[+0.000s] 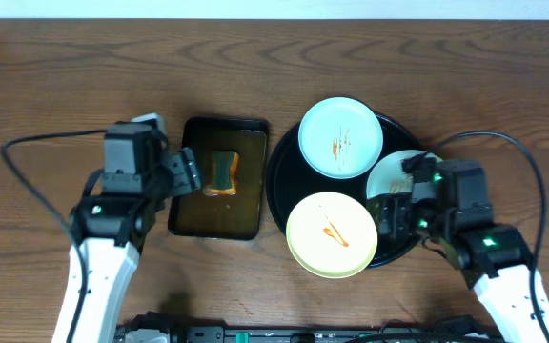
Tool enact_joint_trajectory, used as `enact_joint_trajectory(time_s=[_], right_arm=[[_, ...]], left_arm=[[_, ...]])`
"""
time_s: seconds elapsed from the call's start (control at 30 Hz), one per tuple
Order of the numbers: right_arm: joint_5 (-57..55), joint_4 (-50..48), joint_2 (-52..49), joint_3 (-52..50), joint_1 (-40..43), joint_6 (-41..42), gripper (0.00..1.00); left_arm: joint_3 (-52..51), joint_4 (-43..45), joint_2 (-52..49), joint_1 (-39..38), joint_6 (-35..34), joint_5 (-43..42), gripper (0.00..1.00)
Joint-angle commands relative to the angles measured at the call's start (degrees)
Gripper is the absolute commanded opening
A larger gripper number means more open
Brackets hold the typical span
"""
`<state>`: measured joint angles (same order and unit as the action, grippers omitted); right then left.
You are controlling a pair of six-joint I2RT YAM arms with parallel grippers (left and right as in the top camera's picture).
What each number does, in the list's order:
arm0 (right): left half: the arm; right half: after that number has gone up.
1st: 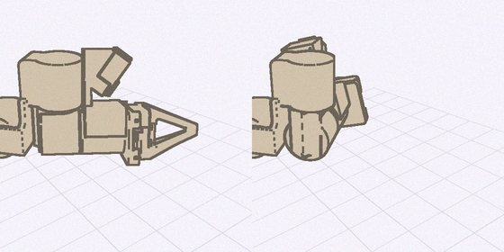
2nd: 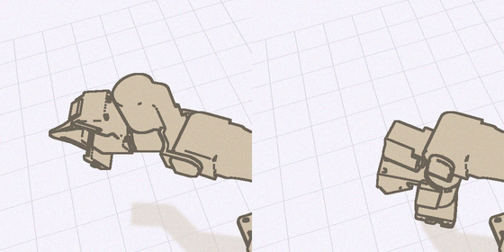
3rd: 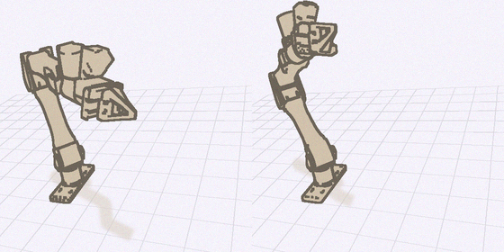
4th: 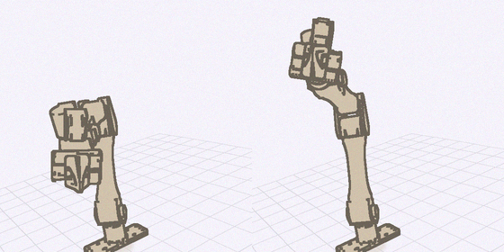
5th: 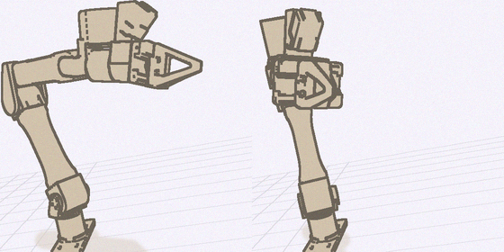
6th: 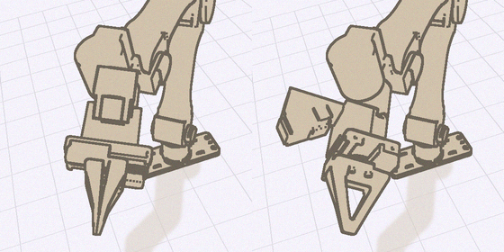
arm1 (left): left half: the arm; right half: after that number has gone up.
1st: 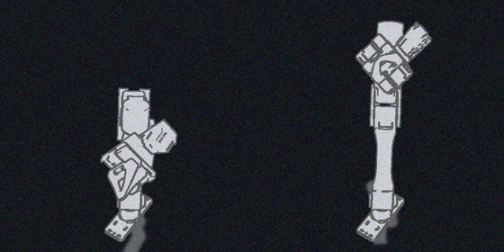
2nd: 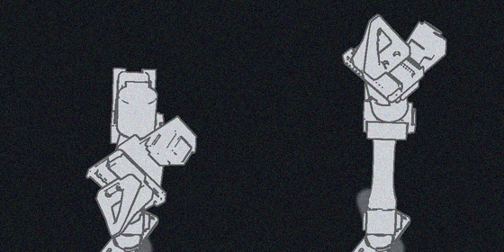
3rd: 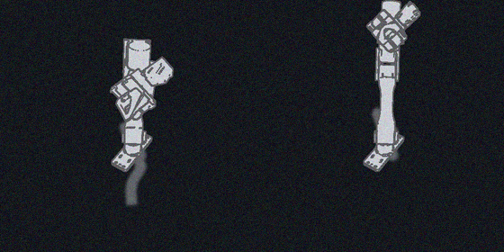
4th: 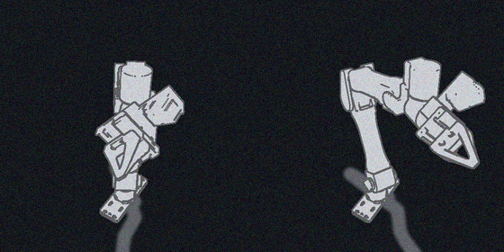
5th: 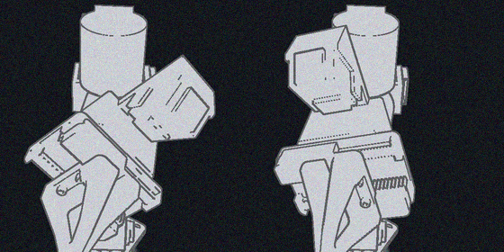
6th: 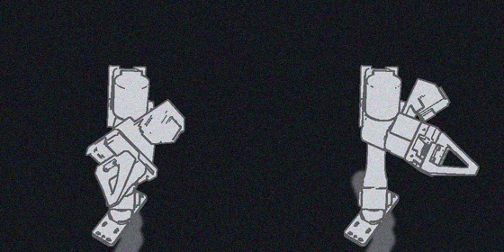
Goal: Clean dirty plates on tray and stack at the side
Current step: 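Move left gripper to the sponge and right gripper to the yellow plate rim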
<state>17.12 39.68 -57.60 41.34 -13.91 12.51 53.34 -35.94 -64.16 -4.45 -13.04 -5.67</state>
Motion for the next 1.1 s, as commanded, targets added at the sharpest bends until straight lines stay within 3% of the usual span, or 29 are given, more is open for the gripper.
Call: enact_joint_trajectory(time_s=[0.0,0.3,0.47,0.77,1.07], right_arm=[[-0.5,0.5,-3.5,0.9,-3.8,3.8,0.69],[-8.3,3.1,-16.0,0.9,-7.3,16.4,0.62],[-7.4,4.1,-20.8,0.9,-7.3,17.7,0.5],[-7.0,2.5,-27.9,0.9,-7.3,18.2,0.19],[-7.3,1.4,-28.4,0.9,-7.3,18.3,0.05]], left_arm=[[1.2,1.5,-4.9,-2.4,3.2,-0.6,0.78],[1.2,7.2,-17.7,-7.3,4.0,-0.6,0.78],[1.2,8.3,-21.1,-9.2,4.0,-0.6,0.78],[1.2,9.4,-25.0,-9.8,4.0,-0.5,0.78],[1.2,9.5,-25.7,-9.8,4.0,-0.5,0.78]])
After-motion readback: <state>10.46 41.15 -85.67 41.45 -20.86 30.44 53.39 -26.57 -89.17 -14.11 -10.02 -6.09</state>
